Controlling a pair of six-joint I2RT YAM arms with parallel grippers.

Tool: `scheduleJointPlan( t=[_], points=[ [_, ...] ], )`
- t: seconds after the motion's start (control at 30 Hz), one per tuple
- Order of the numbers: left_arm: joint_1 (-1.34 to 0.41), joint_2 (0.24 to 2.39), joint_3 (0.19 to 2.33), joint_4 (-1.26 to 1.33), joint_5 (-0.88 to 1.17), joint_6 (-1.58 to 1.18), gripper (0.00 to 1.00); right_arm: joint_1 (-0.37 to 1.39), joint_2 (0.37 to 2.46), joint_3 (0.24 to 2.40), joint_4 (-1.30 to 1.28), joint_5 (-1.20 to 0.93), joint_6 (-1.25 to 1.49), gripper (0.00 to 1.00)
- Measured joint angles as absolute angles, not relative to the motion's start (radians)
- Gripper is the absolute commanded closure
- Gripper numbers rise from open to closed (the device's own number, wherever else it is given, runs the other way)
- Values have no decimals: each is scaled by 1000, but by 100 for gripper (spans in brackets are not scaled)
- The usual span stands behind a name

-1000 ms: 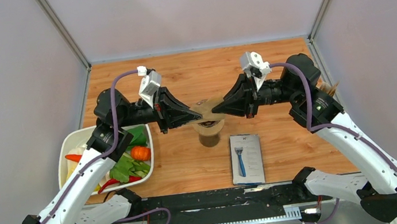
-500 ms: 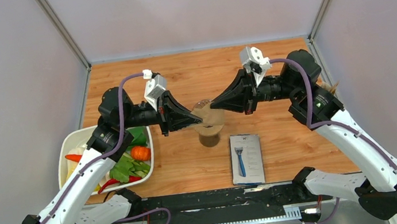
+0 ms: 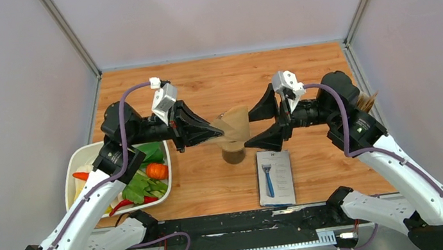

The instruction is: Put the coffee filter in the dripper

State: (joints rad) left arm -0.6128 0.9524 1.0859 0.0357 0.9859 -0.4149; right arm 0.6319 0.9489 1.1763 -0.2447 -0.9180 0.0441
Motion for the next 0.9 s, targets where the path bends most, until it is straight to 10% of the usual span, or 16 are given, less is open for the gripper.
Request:
scheduleJointPlan(
  t=[0.23,0.37,0.9],
  points=[
    [-613,944,1086,111,990,-452,96,632,949,1137,-273,-939,8,100],
    [-613,945,1086,116,1003,-457,55,632,953,1137,-280,-945,-30,100],
    [-484,873,1298,-164,1092,-331,34,635,852,1124,-361,-924,-458,100]
  ],
)
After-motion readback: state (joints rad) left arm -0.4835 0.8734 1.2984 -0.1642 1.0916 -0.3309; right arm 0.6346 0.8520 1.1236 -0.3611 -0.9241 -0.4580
